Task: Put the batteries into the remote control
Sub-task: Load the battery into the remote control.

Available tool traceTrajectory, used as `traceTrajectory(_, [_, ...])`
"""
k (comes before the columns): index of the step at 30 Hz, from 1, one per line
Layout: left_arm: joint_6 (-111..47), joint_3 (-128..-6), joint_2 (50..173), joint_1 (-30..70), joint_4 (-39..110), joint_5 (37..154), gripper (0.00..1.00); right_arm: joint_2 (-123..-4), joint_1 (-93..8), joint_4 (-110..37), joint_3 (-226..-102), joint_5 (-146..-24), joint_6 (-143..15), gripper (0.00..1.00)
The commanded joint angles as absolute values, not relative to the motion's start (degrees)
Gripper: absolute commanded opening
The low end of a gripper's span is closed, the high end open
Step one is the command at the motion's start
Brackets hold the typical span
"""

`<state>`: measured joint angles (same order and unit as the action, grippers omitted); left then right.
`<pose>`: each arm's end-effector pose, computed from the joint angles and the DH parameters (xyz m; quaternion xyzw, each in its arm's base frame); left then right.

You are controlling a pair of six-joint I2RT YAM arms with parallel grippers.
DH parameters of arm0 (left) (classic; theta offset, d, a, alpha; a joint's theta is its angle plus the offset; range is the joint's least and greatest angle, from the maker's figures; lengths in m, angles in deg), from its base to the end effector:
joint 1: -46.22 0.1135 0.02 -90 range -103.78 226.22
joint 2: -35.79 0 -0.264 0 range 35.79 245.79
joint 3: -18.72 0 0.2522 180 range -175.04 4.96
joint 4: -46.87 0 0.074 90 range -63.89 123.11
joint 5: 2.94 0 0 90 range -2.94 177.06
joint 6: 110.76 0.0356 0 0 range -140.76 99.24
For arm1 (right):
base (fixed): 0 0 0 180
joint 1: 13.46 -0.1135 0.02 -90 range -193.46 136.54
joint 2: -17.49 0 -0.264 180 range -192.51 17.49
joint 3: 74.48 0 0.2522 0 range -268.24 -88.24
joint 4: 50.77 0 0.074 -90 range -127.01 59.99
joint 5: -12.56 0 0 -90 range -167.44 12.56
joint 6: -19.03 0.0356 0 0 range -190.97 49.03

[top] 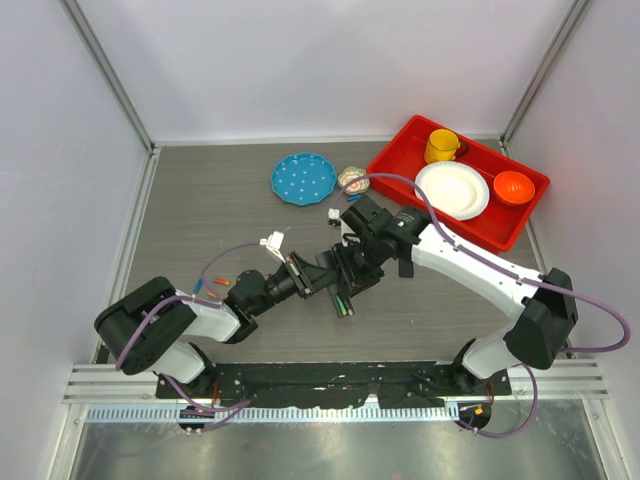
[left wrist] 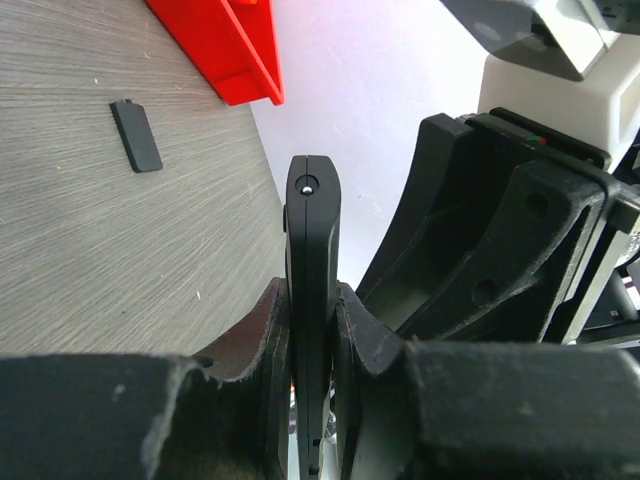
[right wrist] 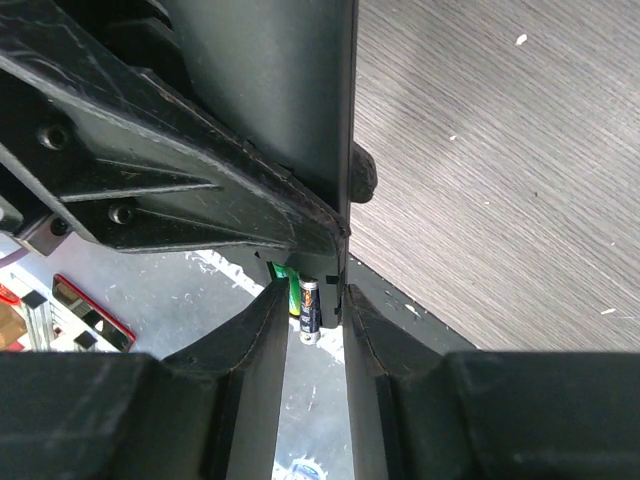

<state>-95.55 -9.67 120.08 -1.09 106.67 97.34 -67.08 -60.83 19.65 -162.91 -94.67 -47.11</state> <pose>0.1607 -0.1836 0.1748 -0.0979 0.6760 -0.6665 0.2988 0.1884 0.2202 0.2942 -0.2270 0.9416 0.2362 0.0779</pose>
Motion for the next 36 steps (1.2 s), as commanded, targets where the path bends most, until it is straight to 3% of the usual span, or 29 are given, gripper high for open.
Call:
traceTrajectory(1, [-95.4,-11.2,120.7,-1.4,121.7,97.6,0.0,-65.9,-60.6,20.3,-166.2,-95.1,-48.0,0.33])
traceTrajectory(13, [-96.1,-13.3,122.4,-1.4,121.7,96.8,0.0,-59.5,-60.6,19.6,-170.0,-91.1,-46.9,0.34])
traceTrajectory(22, [-100.8,-13.3,119.7,2.4,121.8,97.4,0.0,-43.3,-60.6,-5.5,-150.9,-78.9,-38.7,0.34])
traceTrajectory(29, [-106.5,-14.5,119.5,8.2,121.8,102.7,0.0,-32.1,-60.5,-22.8,-134.5,-72.9,-32.0,0.46])
traceTrajectory(36, [-110.2,-18.3,122.2,11.2,121.7,109.5,0.0,-28.8,-57.8,-27.7,-131.2,-79.8,-30.2,0.62])
